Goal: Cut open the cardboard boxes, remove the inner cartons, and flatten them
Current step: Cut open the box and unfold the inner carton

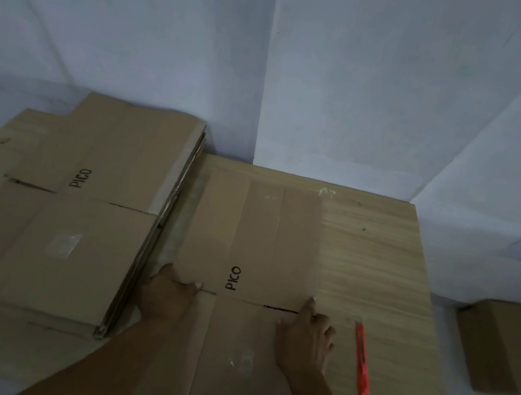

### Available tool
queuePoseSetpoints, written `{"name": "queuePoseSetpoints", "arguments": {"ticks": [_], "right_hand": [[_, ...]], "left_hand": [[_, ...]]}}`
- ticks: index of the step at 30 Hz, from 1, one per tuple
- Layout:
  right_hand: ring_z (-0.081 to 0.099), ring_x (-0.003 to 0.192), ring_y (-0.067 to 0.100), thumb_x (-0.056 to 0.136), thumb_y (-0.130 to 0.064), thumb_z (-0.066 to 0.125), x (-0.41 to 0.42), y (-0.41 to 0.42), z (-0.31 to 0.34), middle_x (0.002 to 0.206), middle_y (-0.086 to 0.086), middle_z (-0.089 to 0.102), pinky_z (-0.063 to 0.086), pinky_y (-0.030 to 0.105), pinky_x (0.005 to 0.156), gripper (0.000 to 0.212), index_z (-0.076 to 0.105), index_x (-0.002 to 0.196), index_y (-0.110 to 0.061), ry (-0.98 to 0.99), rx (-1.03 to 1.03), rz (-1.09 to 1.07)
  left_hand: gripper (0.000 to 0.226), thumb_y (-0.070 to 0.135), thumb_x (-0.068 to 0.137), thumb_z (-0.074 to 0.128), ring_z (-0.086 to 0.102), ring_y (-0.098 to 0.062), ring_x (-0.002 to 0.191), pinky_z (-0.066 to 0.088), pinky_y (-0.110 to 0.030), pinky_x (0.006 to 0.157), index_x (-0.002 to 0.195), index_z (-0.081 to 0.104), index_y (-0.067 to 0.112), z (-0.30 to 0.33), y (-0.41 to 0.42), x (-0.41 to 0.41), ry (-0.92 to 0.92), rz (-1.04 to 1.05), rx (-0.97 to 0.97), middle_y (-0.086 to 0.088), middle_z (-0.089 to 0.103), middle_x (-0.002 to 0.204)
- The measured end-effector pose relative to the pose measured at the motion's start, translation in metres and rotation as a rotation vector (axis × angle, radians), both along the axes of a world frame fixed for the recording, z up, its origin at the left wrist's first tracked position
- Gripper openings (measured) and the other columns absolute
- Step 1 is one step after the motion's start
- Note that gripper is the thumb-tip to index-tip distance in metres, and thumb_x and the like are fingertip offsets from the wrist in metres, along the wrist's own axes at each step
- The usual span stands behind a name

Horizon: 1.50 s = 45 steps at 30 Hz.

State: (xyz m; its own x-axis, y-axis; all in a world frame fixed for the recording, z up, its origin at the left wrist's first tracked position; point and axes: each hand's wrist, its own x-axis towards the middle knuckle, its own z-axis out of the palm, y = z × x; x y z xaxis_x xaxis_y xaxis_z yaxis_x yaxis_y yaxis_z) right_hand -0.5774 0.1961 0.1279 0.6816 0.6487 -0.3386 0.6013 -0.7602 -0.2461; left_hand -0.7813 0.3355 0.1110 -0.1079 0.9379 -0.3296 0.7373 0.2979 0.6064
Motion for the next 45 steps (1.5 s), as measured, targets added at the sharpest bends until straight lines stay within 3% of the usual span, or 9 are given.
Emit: {"name": "queuePoseSetpoints", "arguments": {"ticks": [4,7,12,19,28,33,39,43,45], "right_hand": [[0.044,0.093,0.025,0.102,-0.027,0.046,0.013,-0.003,0.008,0.128,0.012,0.032,0.037,0.034,0.080,0.065,0.012,0.158,-0.019,0.244,0.209,-0.077],[0.049,0.102,0.030,0.103,-0.023,0.047,0.017,-0.007,0.014,0.131,0.016,0.041,0.038,0.032,0.080,0.061,0.021,0.158,-0.019,0.245,0.306,-0.073],[0.055,0.112,0.034,0.101,-0.028,0.051,0.009,-0.010,0.035,0.126,0.014,0.055,0.045,0.041,0.093,0.058,0.033,0.155,-0.019,0.150,0.394,-0.081],[0.057,0.109,0.036,0.102,-0.025,0.051,-0.059,0.029,0.072,0.123,0.017,0.056,0.044,0.037,0.086,0.057,0.033,0.154,-0.012,0.083,0.525,-0.040],[0.055,0.111,0.035,0.103,-0.029,0.048,-0.170,0.100,0.093,0.127,0.017,0.055,0.036,0.032,0.080,0.057,0.031,0.155,-0.014,0.087,0.611,0.016],[0.054,0.114,0.037,0.102,-0.026,0.051,-0.218,0.149,0.091,0.128,0.019,0.055,0.042,0.037,0.091,0.057,0.033,0.154,-0.013,0.117,0.618,0.038],[0.054,0.118,0.036,0.101,-0.031,0.051,-0.245,0.210,0.080,0.134,0.017,0.052,0.043,0.039,0.094,0.060,0.030,0.156,-0.016,0.152,0.561,0.056],[0.054,0.118,0.034,0.101,-0.034,0.050,-0.248,0.237,0.067,0.138,0.015,0.049,0.044,0.040,0.095,0.062,0.028,0.156,-0.018,0.175,0.490,0.064],[0.054,0.117,0.033,0.101,-0.036,0.050,-0.246,0.245,0.061,0.137,0.014,0.050,0.045,0.040,0.095,0.062,0.028,0.156,-0.018,0.191,0.464,0.059]], "left_hand": [[0.042,0.028,0.089,0.070,0.064,-0.034,0.105,0.051,-0.035,0.079,0.128,0.057,0.018,0.017,-0.020,-0.002,-0.040,-0.088,0.141,-0.010,0.069,0.113],[0.057,0.022,0.096,0.063,0.059,-0.035,0.118,0.048,-0.038,0.091,0.149,0.043,0.017,0.031,-0.028,0.000,-0.090,-0.082,0.190,-0.012,0.063,0.127],[0.060,0.017,0.095,0.064,0.057,-0.032,0.122,0.045,-0.036,0.099,0.150,0.043,0.020,0.064,-0.015,-0.013,-0.115,-0.130,0.282,-0.011,0.063,0.132],[0.051,0.016,0.092,0.065,0.062,-0.030,0.113,0.048,-0.034,0.088,0.141,0.053,0.025,0.098,0.032,-0.083,-0.174,-0.142,0.387,-0.005,0.070,0.120],[0.067,0.023,0.083,0.072,0.056,-0.020,0.126,0.045,-0.031,0.104,0.146,0.048,0.027,0.119,0.101,-0.206,-0.205,-0.151,0.403,0.003,0.062,0.135],[0.071,0.022,0.085,0.076,0.052,-0.025,0.131,0.039,-0.029,0.103,0.149,0.045,0.020,0.124,0.143,-0.260,-0.171,-0.118,0.389,-0.005,0.057,0.142],[0.067,0.018,0.086,0.076,0.054,-0.028,0.128,0.039,-0.028,0.093,0.147,0.047,0.015,0.116,0.195,-0.288,-0.117,-0.128,0.395,-0.009,0.059,0.139],[0.072,0.023,0.086,0.076,0.051,-0.029,0.131,0.041,-0.034,0.101,0.149,0.043,0.014,0.102,0.220,-0.295,-0.077,-0.132,0.337,-0.010,0.055,0.143],[0.067,0.020,0.087,0.075,0.053,-0.030,0.128,0.041,-0.032,0.094,0.147,0.046,0.012,0.095,0.227,-0.294,-0.069,-0.135,0.323,-0.010,0.057,0.140]]}}
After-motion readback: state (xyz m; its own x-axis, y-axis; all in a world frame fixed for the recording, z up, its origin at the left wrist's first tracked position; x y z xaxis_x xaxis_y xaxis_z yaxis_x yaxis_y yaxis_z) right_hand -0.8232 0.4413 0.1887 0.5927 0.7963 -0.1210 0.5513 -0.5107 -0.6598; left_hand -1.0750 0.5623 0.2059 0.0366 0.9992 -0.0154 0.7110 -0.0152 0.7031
